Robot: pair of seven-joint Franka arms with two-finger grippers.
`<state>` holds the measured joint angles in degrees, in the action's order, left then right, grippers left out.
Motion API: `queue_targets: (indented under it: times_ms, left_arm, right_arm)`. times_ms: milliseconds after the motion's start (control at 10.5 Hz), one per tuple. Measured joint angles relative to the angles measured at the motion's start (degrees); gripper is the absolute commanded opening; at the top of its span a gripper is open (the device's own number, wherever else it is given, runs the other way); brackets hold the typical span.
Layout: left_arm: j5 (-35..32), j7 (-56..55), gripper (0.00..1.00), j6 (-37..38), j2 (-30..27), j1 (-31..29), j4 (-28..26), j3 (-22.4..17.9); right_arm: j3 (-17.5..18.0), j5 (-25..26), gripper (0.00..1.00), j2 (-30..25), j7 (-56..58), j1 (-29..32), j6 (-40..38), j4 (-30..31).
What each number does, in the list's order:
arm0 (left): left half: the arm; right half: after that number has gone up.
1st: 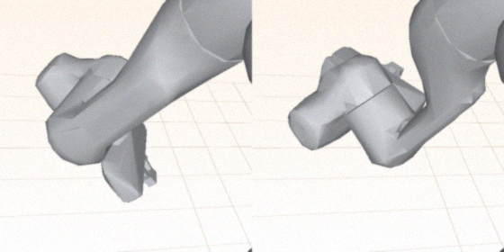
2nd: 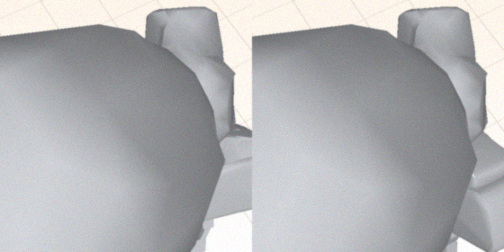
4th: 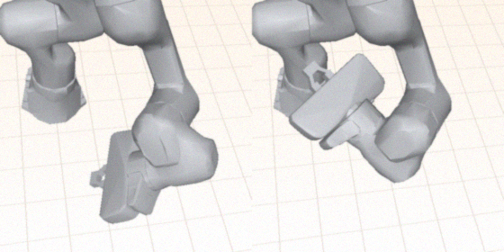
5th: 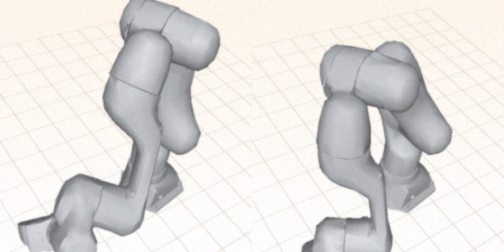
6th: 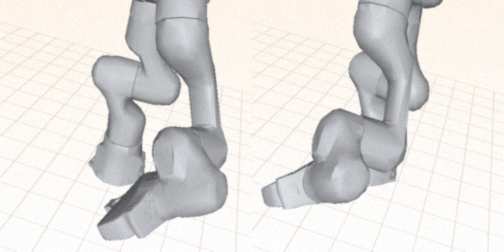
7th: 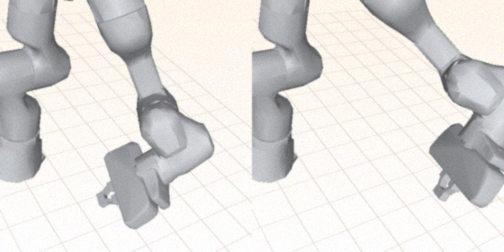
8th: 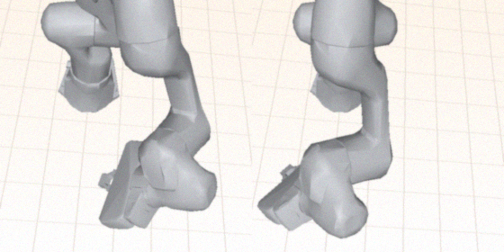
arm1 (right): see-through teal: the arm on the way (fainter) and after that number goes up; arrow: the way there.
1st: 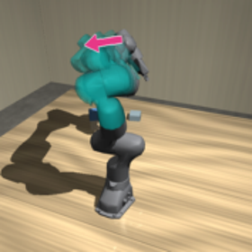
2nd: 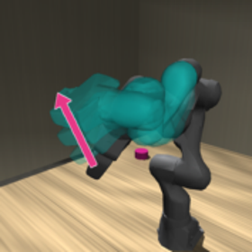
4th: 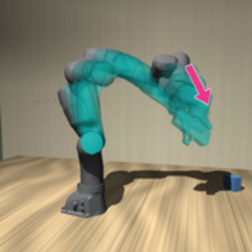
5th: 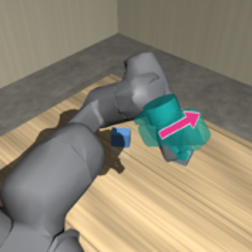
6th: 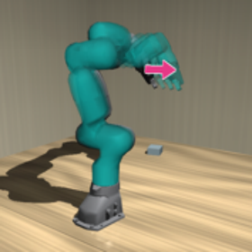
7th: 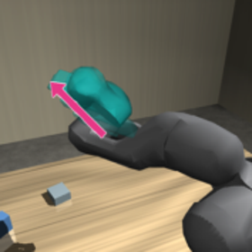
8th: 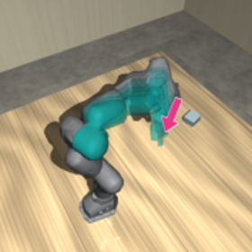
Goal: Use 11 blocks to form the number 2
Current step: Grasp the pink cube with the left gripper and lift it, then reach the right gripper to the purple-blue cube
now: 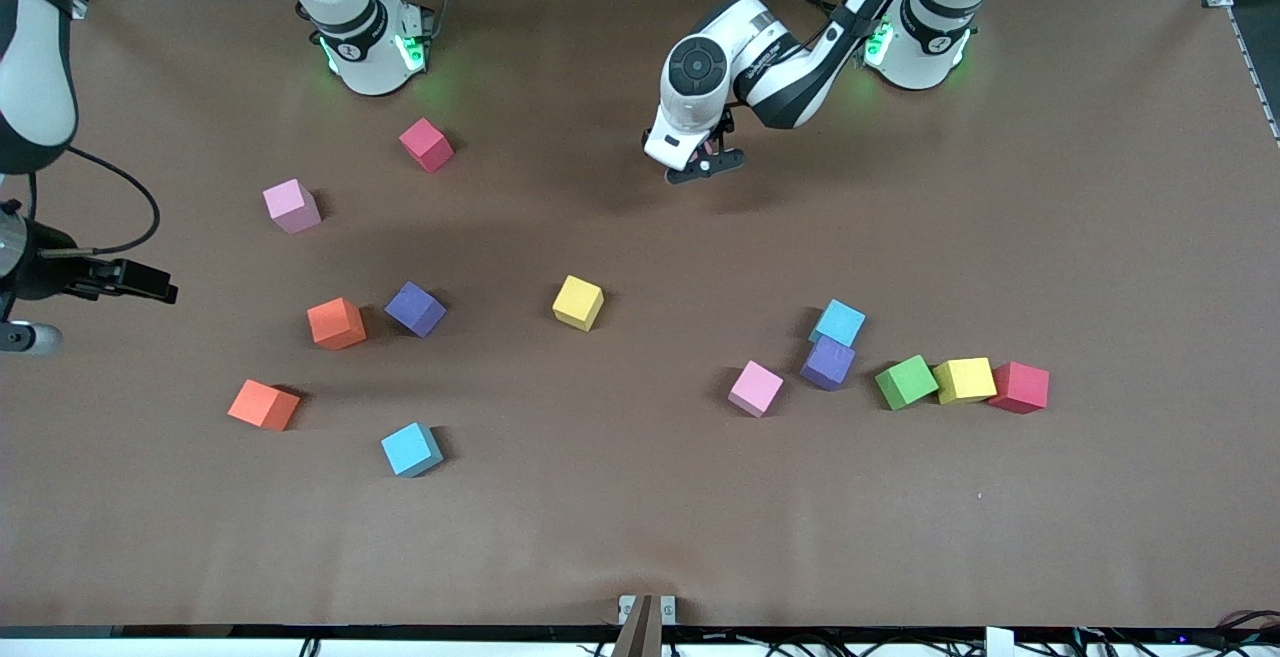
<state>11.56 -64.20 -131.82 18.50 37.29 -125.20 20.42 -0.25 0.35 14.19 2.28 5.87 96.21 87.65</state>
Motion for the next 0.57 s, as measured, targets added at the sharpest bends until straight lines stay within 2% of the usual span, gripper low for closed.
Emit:
queue_targets:
  times_ms: [381,571]
  left_arm:
    - [0.0,-0.1,1.00,-0.3,1.7,0.1,-0.3,0.0]
    - [0.0,-0.1,1.00,-1.4,2.7,0.1,-0.3,0.0]
  right_arm:
    - [0.3,-2.4,1.00,2.7,1.7,1.6,0.9,0.0]
    - [0.8,-2.4,1.00,5.3,3.2,-2.3,6.2,0.0]
